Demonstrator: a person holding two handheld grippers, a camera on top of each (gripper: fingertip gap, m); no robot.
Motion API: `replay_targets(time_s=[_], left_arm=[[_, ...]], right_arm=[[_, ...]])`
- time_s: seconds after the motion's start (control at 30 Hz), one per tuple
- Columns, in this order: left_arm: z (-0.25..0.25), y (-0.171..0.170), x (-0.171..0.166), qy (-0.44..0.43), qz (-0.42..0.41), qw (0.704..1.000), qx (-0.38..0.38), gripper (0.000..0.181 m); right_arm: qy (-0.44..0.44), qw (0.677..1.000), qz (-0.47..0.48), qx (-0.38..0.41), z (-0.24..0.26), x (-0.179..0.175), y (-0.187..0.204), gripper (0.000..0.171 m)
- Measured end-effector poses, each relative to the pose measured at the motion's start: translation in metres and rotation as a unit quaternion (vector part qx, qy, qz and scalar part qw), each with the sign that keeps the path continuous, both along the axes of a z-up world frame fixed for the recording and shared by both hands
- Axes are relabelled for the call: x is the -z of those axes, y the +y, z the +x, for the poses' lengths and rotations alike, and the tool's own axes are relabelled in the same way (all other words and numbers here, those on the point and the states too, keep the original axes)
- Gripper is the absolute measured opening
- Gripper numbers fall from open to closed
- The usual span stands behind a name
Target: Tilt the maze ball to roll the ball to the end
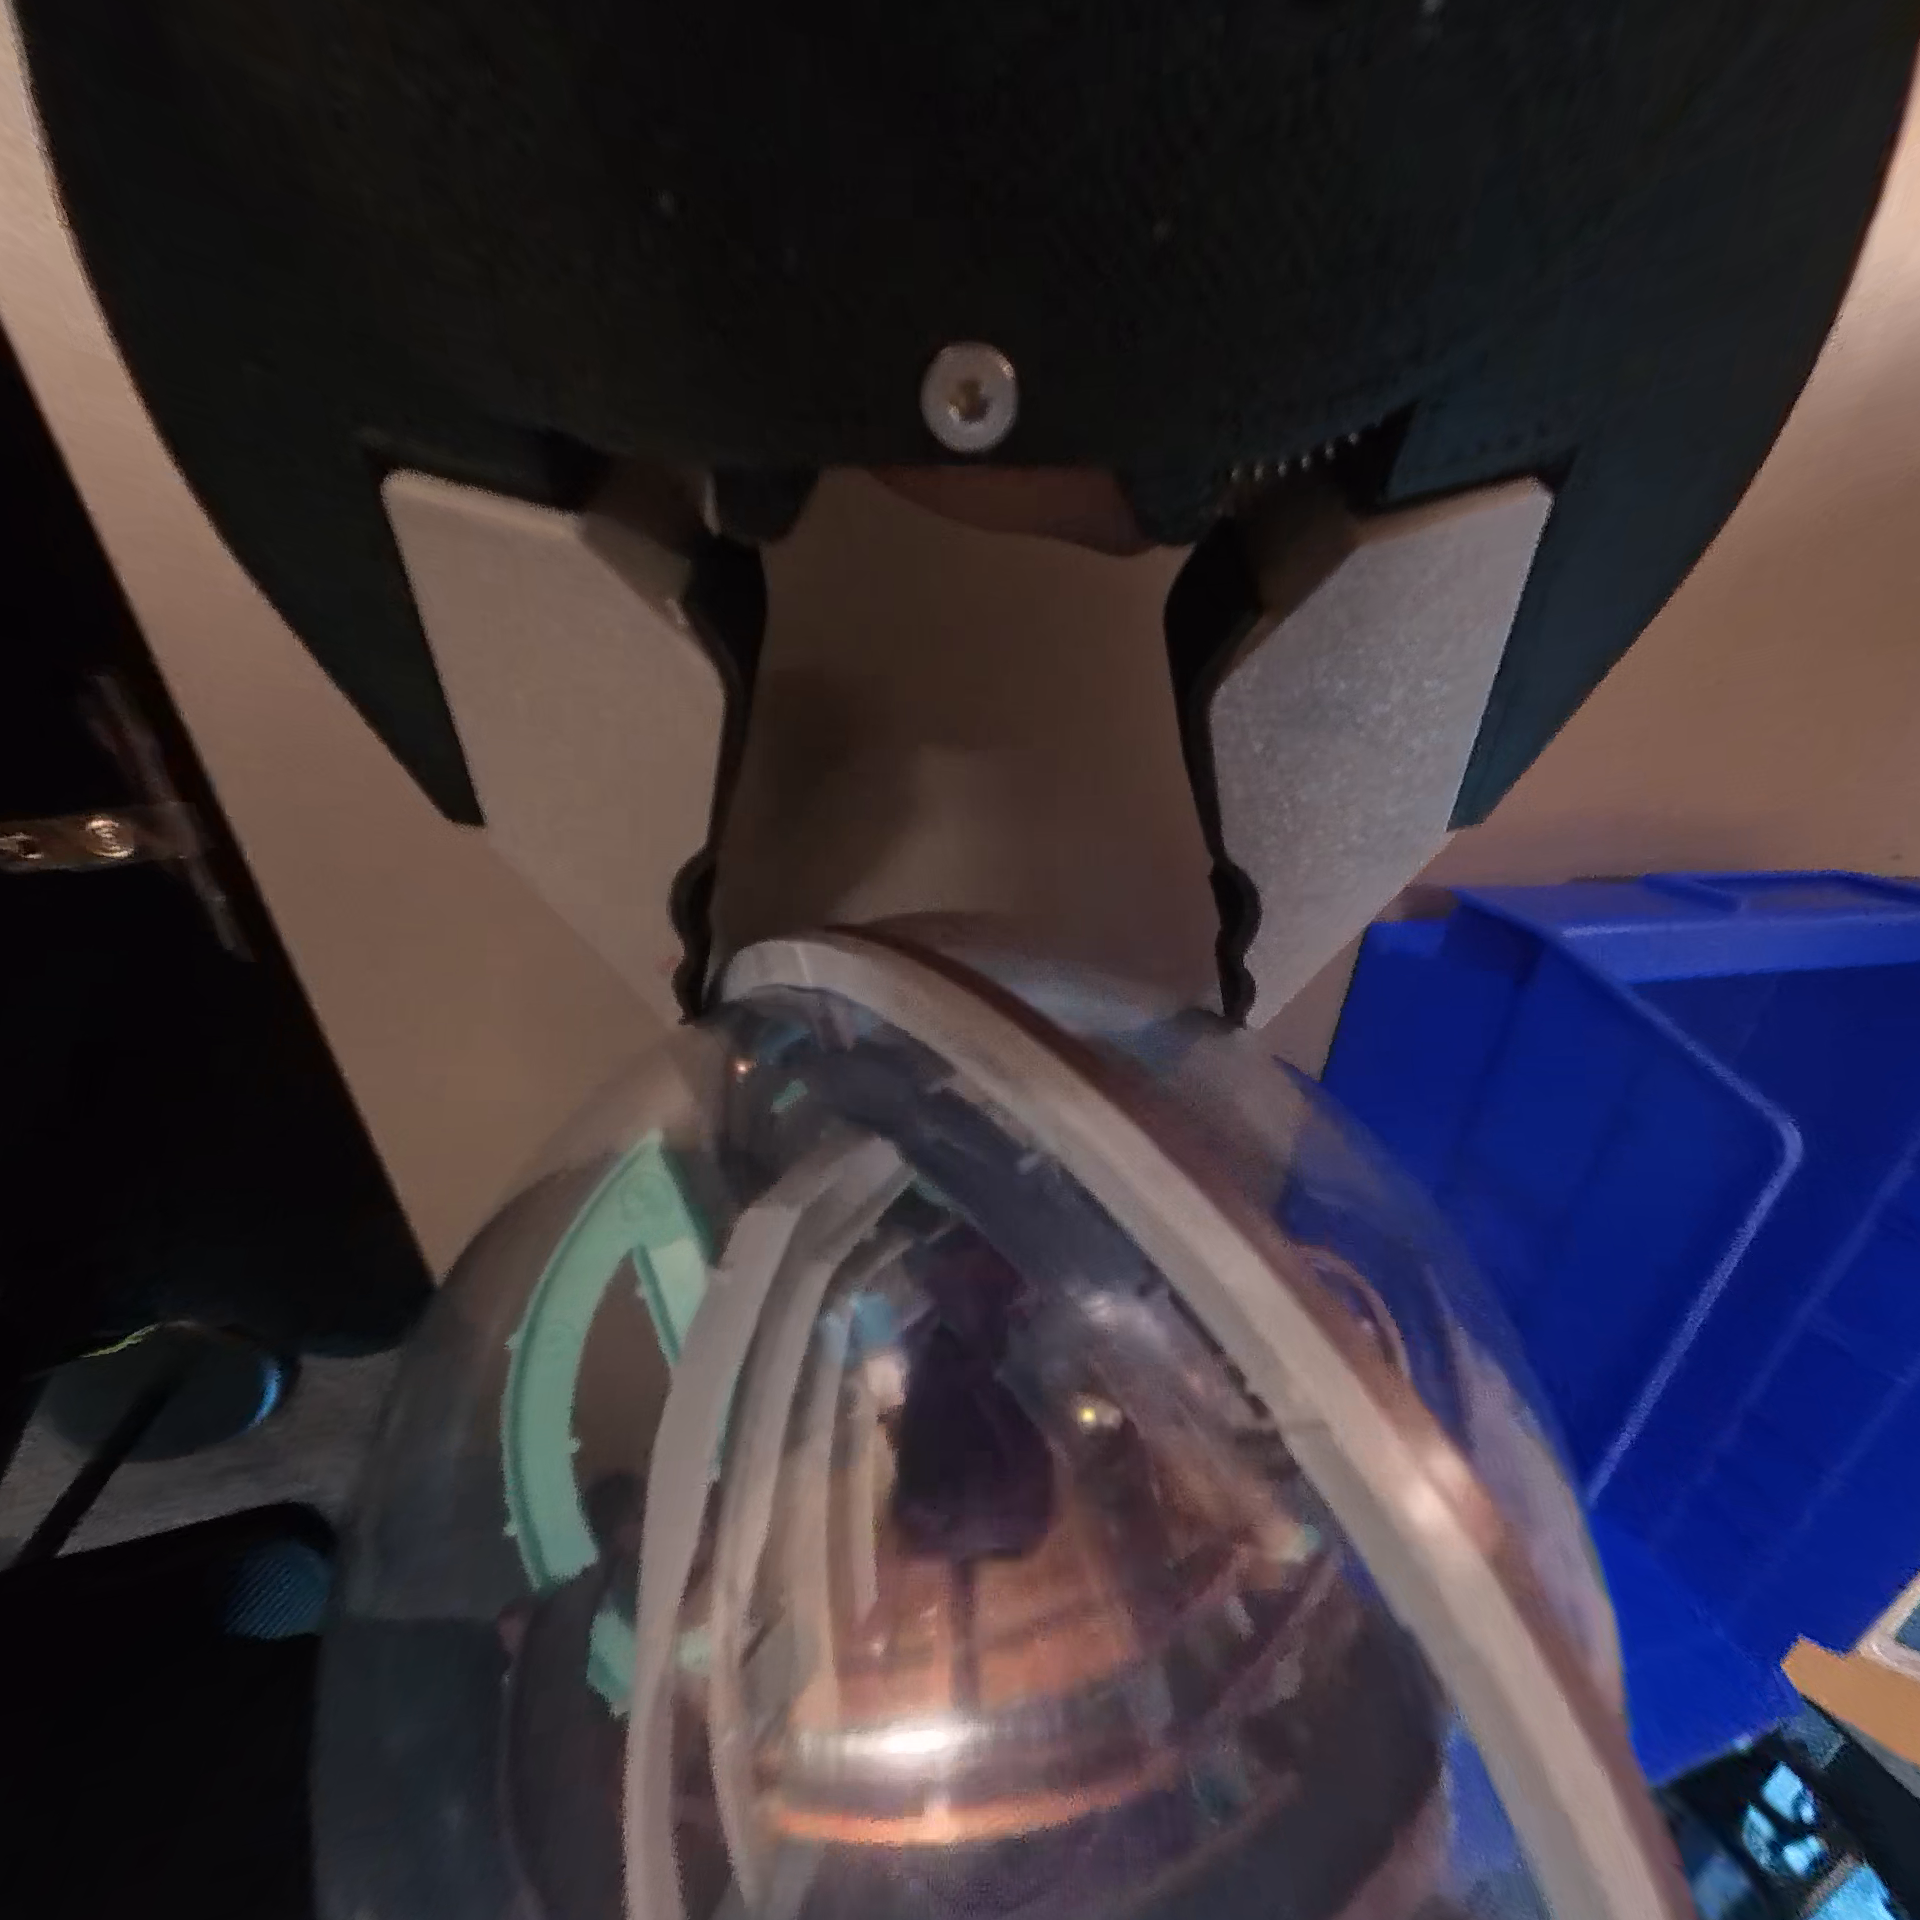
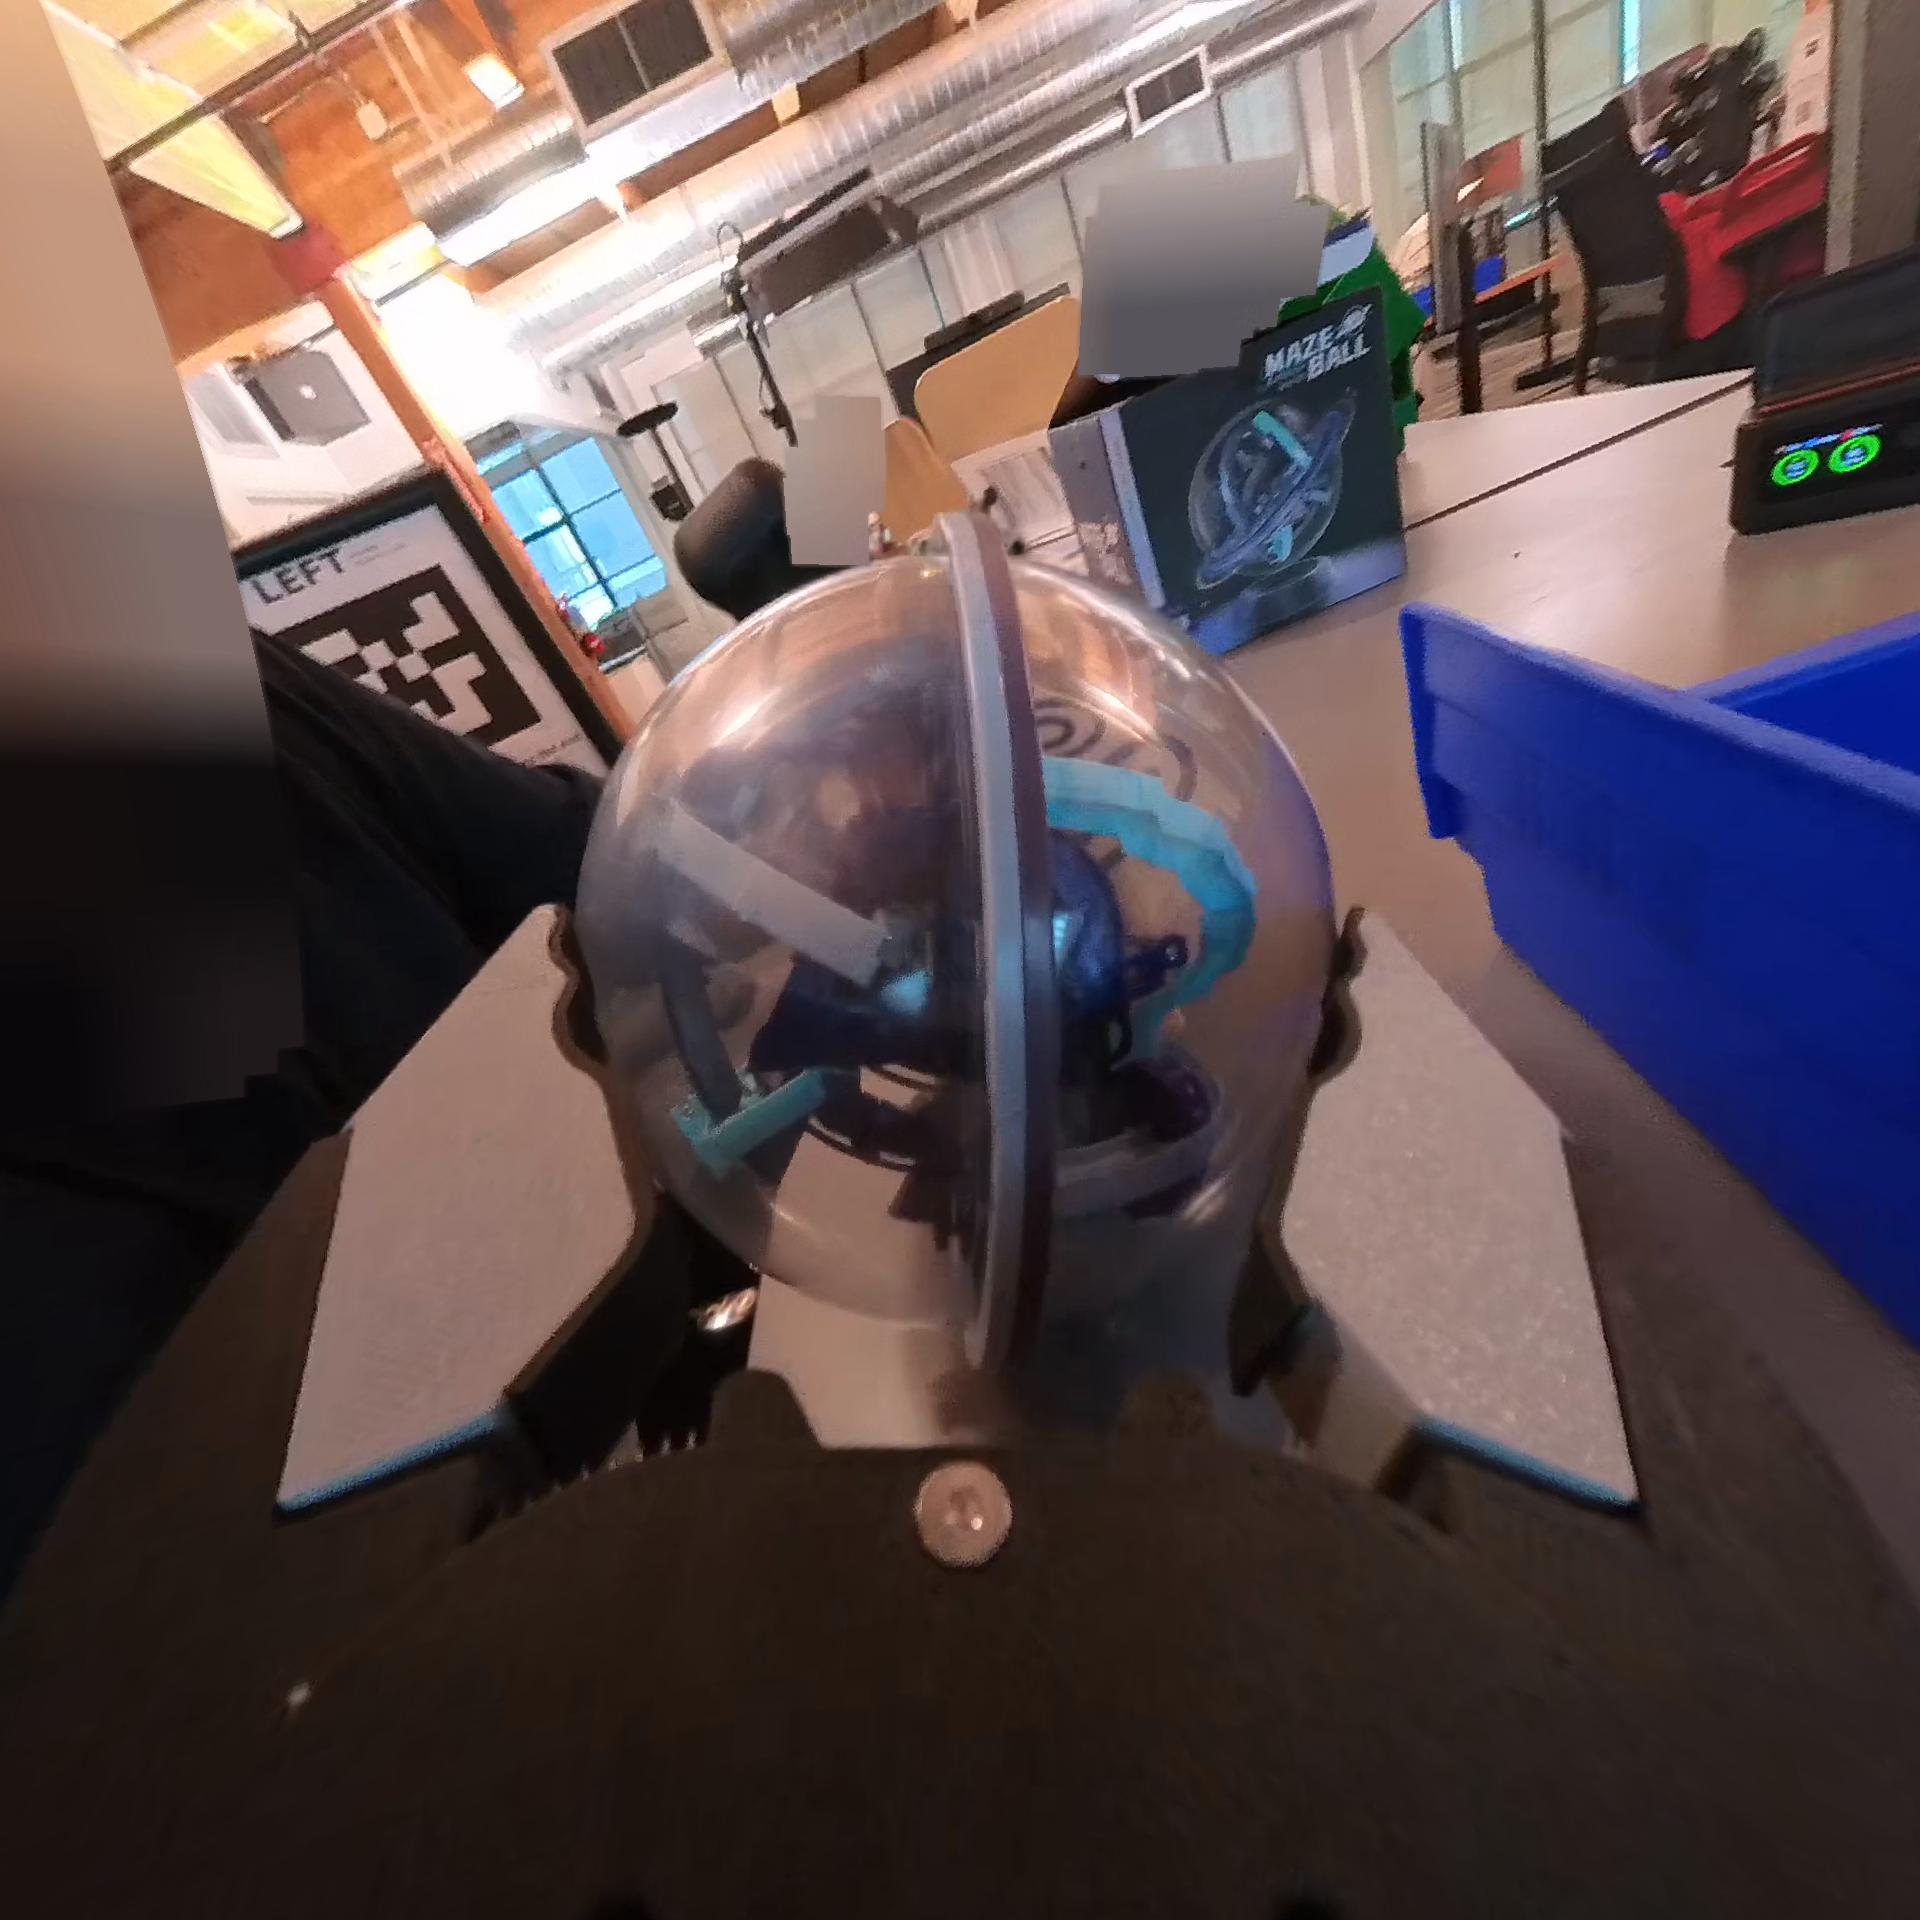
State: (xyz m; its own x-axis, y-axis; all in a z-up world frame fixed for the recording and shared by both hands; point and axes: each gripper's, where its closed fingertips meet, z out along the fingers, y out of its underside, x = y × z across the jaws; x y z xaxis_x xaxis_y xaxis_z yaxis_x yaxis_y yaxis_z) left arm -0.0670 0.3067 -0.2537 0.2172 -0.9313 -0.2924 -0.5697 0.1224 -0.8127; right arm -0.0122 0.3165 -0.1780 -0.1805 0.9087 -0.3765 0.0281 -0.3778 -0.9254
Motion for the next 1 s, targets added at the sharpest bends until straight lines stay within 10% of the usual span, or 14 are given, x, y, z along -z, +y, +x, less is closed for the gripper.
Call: replay_targets(time_s=[1.0], left_arm=[[0.014, -0.003, -0.045, -0.124, 0.007, 0.992, -0.005, 0.110]], right_arm=[[-0.002, 0.991, -0.134, -0.017, 0.021, 0.007, 0.023, 0.123]])
